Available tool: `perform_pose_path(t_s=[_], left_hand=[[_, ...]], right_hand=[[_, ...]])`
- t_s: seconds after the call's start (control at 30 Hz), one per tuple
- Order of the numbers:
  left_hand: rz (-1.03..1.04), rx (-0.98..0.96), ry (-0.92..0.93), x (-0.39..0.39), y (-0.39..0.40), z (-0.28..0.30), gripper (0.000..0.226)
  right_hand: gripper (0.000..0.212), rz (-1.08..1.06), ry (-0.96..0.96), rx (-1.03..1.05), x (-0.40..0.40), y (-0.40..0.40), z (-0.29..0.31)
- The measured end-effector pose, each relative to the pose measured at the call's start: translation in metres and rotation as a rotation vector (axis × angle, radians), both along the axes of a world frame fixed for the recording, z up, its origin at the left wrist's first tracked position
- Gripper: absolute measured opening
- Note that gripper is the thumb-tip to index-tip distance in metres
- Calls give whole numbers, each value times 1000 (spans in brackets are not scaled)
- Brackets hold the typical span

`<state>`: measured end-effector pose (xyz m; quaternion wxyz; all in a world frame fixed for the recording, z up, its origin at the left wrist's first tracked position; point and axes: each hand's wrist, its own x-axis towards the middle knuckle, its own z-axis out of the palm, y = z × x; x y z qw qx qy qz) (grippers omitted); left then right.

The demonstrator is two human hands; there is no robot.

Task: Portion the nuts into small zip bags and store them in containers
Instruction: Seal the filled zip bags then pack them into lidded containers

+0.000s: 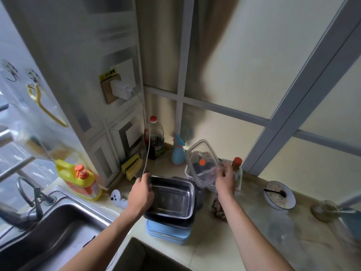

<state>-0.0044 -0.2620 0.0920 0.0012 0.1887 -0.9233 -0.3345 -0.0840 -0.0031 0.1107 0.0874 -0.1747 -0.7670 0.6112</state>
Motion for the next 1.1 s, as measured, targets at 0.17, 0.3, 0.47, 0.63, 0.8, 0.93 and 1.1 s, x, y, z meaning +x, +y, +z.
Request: perform_pose_path(t_s=[0.17, 0.3, 0.47, 0.63, 0.8, 0.93, 1.1], left_hand=[[9, -81, 13, 4, 4, -7, 60], [29, -260, 49, 4, 10, -10, 52], [-49, -506, 127, 5, 28, -11, 60], [-26, -544, 57, 5, 42, -14, 65], [-24, -594, 246, 9, 76, 6, 53], [-67, -542, 305, 10, 124, 14, 48], [-28, -455, 276, 11, 151, 7, 46]], right_hand=[[20, 123, -161, 75, -3, 11, -44], [25, 156, -302, -9, -2, 21, -92], [18, 173, -371, -33, -3, 34, -114], [17, 193, -357, 78, -12, 58, -122], [17, 151, -262, 482, -8, 100, -134], [27, 197, -321, 706, 3, 118, -146], [66, 64, -582, 349, 7, 127, -146]])
